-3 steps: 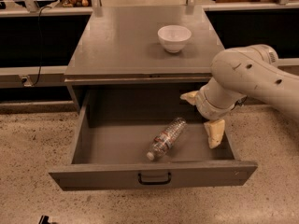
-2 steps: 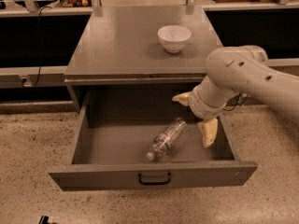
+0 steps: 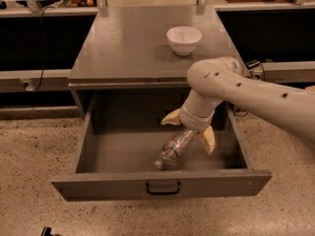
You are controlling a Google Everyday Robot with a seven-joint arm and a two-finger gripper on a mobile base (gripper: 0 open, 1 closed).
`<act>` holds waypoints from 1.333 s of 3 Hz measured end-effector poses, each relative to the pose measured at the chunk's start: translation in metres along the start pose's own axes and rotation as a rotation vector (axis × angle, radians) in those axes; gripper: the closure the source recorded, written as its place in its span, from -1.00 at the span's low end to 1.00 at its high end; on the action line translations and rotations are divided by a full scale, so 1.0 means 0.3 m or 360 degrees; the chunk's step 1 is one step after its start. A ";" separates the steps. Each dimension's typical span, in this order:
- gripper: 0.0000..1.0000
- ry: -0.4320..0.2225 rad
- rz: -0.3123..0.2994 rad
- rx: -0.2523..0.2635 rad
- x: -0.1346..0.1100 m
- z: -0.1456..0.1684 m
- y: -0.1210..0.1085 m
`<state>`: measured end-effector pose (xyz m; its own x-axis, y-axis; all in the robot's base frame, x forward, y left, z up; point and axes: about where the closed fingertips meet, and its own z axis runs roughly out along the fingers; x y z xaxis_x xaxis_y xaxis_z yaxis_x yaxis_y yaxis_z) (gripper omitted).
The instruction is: Pick water bottle from top drawer and place on counter
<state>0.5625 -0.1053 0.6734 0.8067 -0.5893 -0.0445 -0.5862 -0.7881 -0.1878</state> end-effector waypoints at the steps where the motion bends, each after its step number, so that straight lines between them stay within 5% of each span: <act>1: -1.00 0.0045 -0.0194 -0.0139 0.030 0.114 0.000; 2: -0.62 0.0079 -0.0277 -0.0193 0.055 0.172 -0.018; 4: 0.31 0.0033 -0.0159 -0.0127 0.034 0.106 -0.073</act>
Offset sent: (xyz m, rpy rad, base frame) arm 0.0346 0.0074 -0.0647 -0.1890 -0.0125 0.2184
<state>0.5860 -0.0883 0.6460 0.8600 -0.5102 -0.0090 -0.5079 -0.8541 -0.1116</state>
